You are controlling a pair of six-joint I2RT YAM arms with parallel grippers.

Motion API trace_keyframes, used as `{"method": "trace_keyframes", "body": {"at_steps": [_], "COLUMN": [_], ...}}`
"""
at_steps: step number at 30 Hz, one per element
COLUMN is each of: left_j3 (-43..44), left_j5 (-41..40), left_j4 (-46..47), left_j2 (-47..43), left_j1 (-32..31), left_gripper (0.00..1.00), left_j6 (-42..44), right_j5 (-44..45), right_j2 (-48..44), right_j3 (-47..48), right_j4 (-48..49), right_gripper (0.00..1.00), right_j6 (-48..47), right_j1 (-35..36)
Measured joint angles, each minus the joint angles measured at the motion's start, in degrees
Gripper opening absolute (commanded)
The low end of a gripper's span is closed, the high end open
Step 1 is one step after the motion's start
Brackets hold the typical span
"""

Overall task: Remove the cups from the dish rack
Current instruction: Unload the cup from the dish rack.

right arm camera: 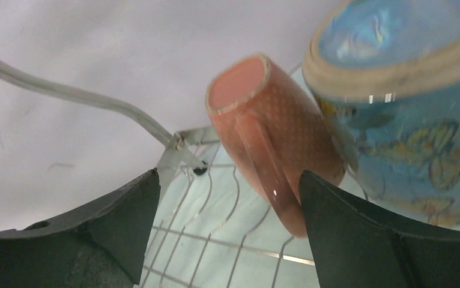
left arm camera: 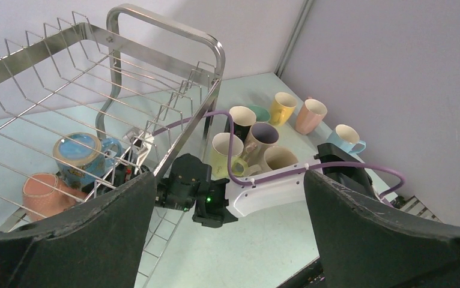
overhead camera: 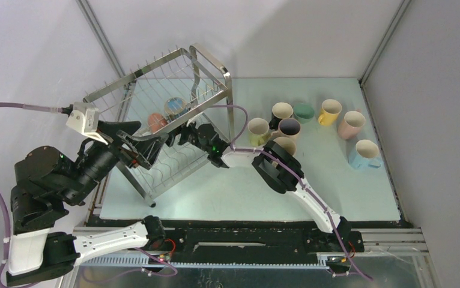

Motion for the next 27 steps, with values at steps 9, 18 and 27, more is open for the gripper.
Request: {"method": "trace_keyframes", "body": {"at_steps": [9, 18, 27], "left_j3": [-0.04, -0.09, -0.09], "left_j5": [0.26, 0.28, 0.35], "left_j4": [0.11, 0.22, 0.52], "left_j2": [0.00, 0.00, 0.00], "left_j1": [0.00, 0.00, 0.00], "left_gripper": [1.00, 1.00, 1.00], "left_j6": [0.00, 0.07, 0.22], "right_j5": [-0.24, 3.28, 5.46], "right_j2": [-0.66, -0.66, -0.66], "right_j3": [-7.23, -4.96, 0.09], "right_j4": [0.39, -2.69, -7.23], "right_gripper": [0.87, 0.79, 0.70], "right_j6": [0.17, -1.29, -2.03], "right_j1": [0.92, 0.94, 0.96]}}
